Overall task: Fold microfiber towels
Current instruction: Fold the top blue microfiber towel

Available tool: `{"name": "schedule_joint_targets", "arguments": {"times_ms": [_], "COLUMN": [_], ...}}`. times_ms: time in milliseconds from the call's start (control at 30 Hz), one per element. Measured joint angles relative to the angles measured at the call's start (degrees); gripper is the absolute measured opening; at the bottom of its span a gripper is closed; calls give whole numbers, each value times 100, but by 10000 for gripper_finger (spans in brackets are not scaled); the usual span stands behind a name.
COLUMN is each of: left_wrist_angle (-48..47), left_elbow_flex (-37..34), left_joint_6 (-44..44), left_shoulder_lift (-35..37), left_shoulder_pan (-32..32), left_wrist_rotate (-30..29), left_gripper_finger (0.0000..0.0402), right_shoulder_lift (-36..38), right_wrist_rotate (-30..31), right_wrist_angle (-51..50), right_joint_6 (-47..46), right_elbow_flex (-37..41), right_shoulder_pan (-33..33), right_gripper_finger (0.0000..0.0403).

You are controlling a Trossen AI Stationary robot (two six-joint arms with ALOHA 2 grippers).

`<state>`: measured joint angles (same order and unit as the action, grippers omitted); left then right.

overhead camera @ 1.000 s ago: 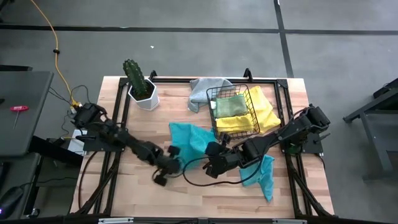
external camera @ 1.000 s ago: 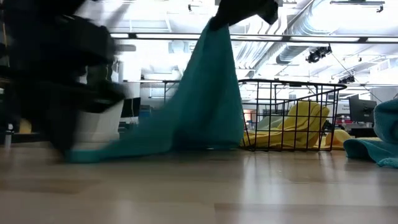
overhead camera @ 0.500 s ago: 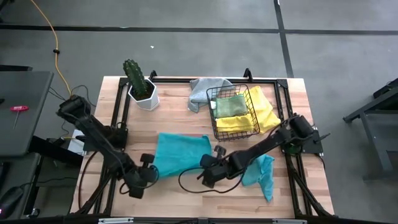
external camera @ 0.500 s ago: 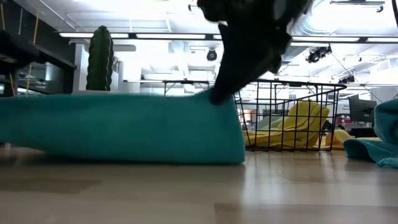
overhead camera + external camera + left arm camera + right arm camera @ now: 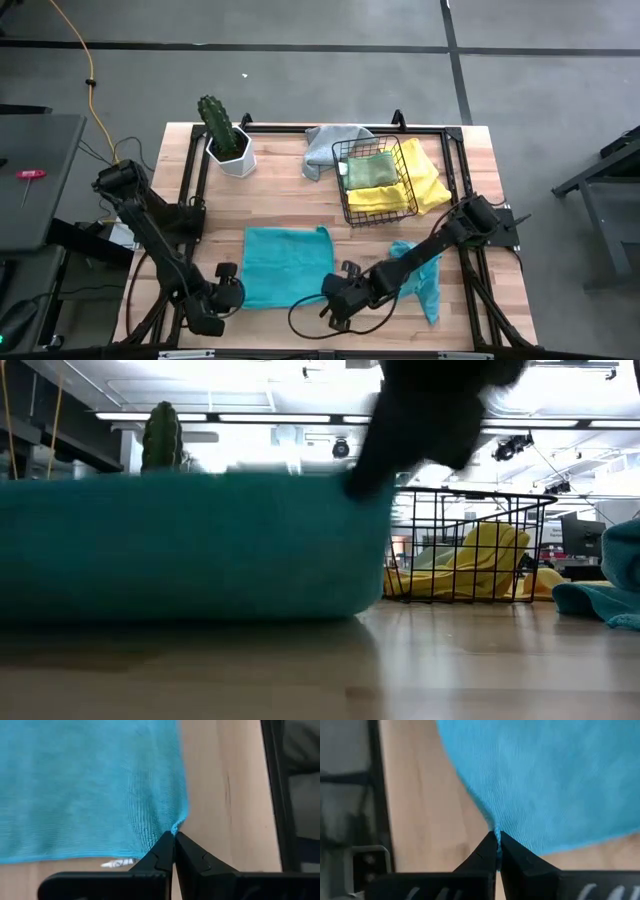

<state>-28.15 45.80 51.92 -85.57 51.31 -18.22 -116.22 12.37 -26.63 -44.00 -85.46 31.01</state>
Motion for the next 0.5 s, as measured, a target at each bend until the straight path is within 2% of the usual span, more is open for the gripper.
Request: {"name": "schedule_joint_targets", "arguments": {"times_ms": [133, 300, 500], "left_wrist_angle": [-1149, -2886, -4027], "left_elbow_flex": [355, 741, 1115], "left_joint_6": [-88, 51, 111], "left_shoulder_lift": [577, 1435, 2449], "left_shoulder_pan": [-107, -206, -625], "left_wrist_rotate": [-688, -1950, -3075], "left_gripper_finger": [0, 0, 0], "right_shoulder_lift": [81, 100, 109], "right_wrist_rotate": [652, 2119, 3358], "right_wrist_angle": [-965, -2392, -4073], "right_joint_6": [461, 822, 1036], "right_elbow_flex": [-730, -1723, -2975], "right_shoulder_pan": [-106, -246, -570], "right_gripper_finger": [0, 0, 0]}}
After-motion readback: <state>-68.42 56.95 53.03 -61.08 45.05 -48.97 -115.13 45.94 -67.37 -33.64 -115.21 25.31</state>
